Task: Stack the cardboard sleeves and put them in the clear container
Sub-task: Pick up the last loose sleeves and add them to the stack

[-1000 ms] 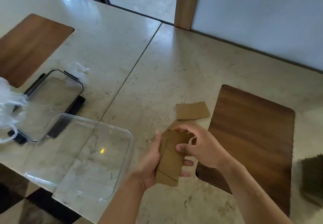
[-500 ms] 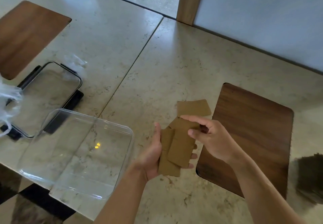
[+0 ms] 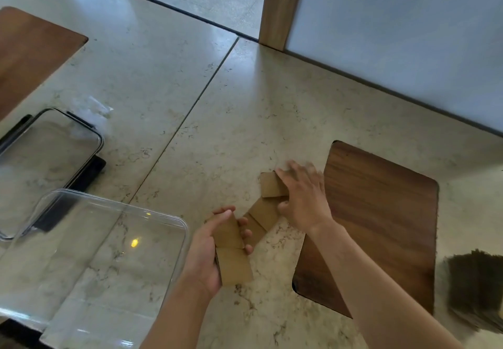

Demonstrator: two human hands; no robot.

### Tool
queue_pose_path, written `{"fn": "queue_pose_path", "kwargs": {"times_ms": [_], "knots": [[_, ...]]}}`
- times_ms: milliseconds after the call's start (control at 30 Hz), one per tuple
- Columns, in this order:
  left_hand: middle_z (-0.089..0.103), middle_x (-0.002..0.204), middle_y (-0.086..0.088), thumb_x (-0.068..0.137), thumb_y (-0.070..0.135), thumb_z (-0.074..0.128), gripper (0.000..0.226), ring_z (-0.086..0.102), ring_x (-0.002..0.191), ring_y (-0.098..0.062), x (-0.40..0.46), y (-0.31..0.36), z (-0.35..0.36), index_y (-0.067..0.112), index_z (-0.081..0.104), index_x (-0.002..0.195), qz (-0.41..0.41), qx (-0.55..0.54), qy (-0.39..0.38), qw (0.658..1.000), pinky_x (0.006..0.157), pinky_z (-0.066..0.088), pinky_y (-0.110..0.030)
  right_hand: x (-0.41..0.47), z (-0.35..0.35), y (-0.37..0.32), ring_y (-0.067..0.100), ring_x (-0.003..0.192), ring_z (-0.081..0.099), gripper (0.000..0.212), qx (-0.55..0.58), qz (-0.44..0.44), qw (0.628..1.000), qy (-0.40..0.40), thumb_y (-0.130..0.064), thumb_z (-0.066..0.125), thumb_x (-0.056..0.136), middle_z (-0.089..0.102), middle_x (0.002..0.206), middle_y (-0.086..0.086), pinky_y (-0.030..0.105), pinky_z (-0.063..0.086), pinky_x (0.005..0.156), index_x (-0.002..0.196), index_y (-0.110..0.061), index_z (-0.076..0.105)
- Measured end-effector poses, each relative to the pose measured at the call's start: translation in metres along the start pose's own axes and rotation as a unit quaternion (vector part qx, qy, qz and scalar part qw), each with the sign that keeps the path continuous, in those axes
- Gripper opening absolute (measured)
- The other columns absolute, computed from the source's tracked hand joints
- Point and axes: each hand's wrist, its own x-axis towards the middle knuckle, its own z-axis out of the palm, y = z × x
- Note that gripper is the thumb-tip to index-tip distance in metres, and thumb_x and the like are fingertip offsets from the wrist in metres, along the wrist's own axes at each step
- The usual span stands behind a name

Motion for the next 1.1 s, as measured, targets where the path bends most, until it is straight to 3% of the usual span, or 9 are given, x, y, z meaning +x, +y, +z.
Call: {"fn": "queue_pose_path", "kwargs": {"times_ms": [133, 233, 300, 367, 567, 733, 900, 1000, 1100], "knots": [[0.072, 0.084, -0.017, 0.074, 0.02, 0.081, 0.03, 0.065, 0.064, -0.028, 0.007, 0.005, 0.017, 0.016, 0.075, 0.103, 0.011, 0.016, 0.033, 0.999, 0.051, 0.052, -0.035, 0.001, -0.007, 0.014, 0.028, 0.122, 0.044, 0.063, -0.034, 0.016, 0.998, 0.049, -0.048, 0.067, 0.087, 0.05, 0.128, 0.004, 0.047, 0.032, 0.119, 0.146, -0.029, 0.053], [0.072, 0.079, -0.015, 0.082, 0.017, 0.077, 0.024, 0.066, 0.059, -0.026, 0.012, 0.006, 0.03, 0.014, 0.073, 0.106, 0.019, 0.056, 0.045, 0.997, 0.047, 0.052, -0.034, -0.012, -0.009, 0.028, 0.013, 0.091, 0.057, 0.037, 0.053, 0.064, 0.993, 0.087, -0.055, 0.052, 0.09, 0.06, 0.101, -0.002, 0.034, 0.052, 0.085, 0.108, -0.028, 0.07], [0.072, 0.077, -0.015, 0.095, 0.013, 0.07, 0.013, 0.066, 0.056, -0.026, 0.015, 0.005, 0.037, 0.012, 0.072, 0.108, 0.024, 0.084, 0.054, 0.995, 0.046, 0.052, -0.033, -0.021, -0.009, 0.035, 0.002, 0.057, 0.05, 0.034, 0.147, 0.057, 0.976, 0.147, -0.044, 0.044, 0.092, 0.057, 0.068, -0.01, 0.027, 0.044, 0.057, 0.064, -0.03, 0.057], [0.072, 0.076, -0.015, 0.1, 0.015, 0.067, 0.014, 0.066, 0.056, -0.026, 0.018, 0.003, 0.044, 0.009, 0.072, 0.112, 0.023, 0.105, 0.054, 0.993, 0.046, 0.052, -0.034, -0.028, -0.011, 0.038, 0.005, 0.041, 0.039, 0.044, 0.227, 0.056, 0.956, 0.178, -0.034, 0.044, 0.099, 0.044, 0.05, -0.014, 0.023, 0.033, 0.046, 0.056, -0.025, 0.046], [0.072, 0.086, -0.017, 0.093, 0.054, 0.068, 0.053, 0.067, 0.062, -0.027, 0.017, -0.003, 0.056, 0.01, 0.069, 0.122, 0.01, 0.116, -0.022, 0.993, 0.053, 0.056, -0.037, -0.054, -0.018, 0.016, 0.014, 0.059, 0.067, 0.033, 0.52, 0.1, 0.843, 0.091, -0.04, 0.061, 0.102, 0.074, 0.069, -0.001, 0.027, 0.055, 0.05, 0.087, -0.014, 0.077], [0.08, 0.115, -0.016, 0.088, 0.069, 0.058, 0.063, 0.079, 0.098, -0.035, 0.012, -0.008, 0.048, 0.023, 0.068, 0.131, 0.068, 0.223, -0.071, 0.97, 0.07, 0.064, -0.038, -0.069, -0.008, -0.015, 0.022, 0.087, 0.079, 0.031, 0.654, 0.106, 0.748, 0.042, -0.036, 0.075, 0.083, 0.082, 0.096, 0.007, 0.027, 0.063, 0.07, 0.103, -0.013, 0.077], [0.073, 0.093, -0.02, 0.093, 0.075, 0.047, 0.078, 0.065, 0.065, -0.028, 0.01, -0.004, 0.037, 0.008, 0.064, 0.131, -0.005, 0.131, -0.012, 0.991, 0.05, 0.053, -0.033, -0.071, -0.003, -0.017, 0.019, 0.117, 0.069, 0.032, 0.612, -0.045, 0.786, 0.078, 0.005, 0.069, 0.093, 0.076, 0.117, 0.002, 0.043, 0.057, 0.098, 0.096, -0.025, 0.079], [0.08, 0.099, -0.02, 0.093, 0.081, 0.041, 0.085, 0.078, 0.077, -0.029, 0.005, 0.0, 0.024, 0.011, 0.076, 0.125, -0.071, 0.137, -0.058, 0.986, 0.057, 0.061, -0.035, -0.071, -0.004, -0.014, 0.017, 0.144, 0.046, 0.047, 0.579, -0.13, 0.804, 0.045, 0.012, 0.066, 0.089, 0.055, 0.147, -0.01, 0.05, 0.046, 0.112, 0.08, -0.031, 0.083], [0.081, 0.103, -0.02, 0.096, 0.065, 0.057, 0.063, 0.081, 0.083, -0.03, -0.002, 0.001, 0.019, 0.011, 0.08, 0.119, -0.109, 0.101, -0.113, 0.982, 0.063, 0.064, -0.038, -0.07, 0.004, -0.01, 0.008, 0.155, 0.024, 0.05, 0.423, -0.177, 0.889, -0.017, 0.006, 0.063, 0.095, 0.027, 0.165, -0.023, 0.044, 0.029, 0.124, 0.09, -0.038, 0.084]]}}
